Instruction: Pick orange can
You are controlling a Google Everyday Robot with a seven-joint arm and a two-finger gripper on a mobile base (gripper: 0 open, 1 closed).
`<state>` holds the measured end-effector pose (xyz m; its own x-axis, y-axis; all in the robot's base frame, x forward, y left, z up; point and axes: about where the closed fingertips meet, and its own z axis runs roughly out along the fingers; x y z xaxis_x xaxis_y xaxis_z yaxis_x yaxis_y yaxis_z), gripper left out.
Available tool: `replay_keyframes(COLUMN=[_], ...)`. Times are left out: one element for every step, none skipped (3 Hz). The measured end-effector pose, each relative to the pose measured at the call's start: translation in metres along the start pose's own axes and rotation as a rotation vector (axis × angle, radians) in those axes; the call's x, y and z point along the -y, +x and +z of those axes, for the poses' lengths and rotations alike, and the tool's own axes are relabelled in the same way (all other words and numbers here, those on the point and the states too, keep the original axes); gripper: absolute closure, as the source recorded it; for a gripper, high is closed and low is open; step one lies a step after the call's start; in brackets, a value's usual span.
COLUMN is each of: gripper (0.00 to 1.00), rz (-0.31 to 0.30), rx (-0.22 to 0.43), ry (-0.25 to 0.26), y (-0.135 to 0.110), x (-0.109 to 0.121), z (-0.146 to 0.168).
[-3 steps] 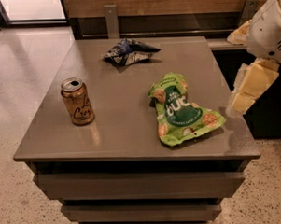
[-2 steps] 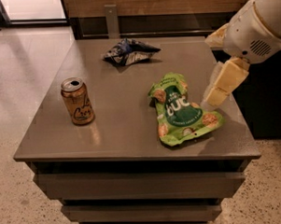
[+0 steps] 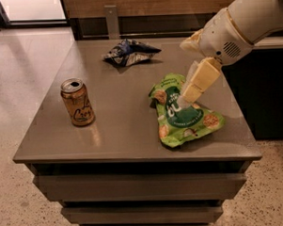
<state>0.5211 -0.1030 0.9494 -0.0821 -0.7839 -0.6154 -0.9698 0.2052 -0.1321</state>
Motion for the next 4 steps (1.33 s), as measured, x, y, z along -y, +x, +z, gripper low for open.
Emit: replay_keyframes(gripper=[0.00, 0.00, 0.00, 0.00], rz=[-0.019, -0.126, -0.244, -0.317], rx=[0.013, 0.071, 0.146, 0.206], ry=[-0.009, -0.024, -0.074, -0.138], y=[-0.006, -0.036, -0.072, -0.102], x=[0.000, 0.000, -0.002, -0.009], z=[0.006, 0.032, 0.066, 0.103])
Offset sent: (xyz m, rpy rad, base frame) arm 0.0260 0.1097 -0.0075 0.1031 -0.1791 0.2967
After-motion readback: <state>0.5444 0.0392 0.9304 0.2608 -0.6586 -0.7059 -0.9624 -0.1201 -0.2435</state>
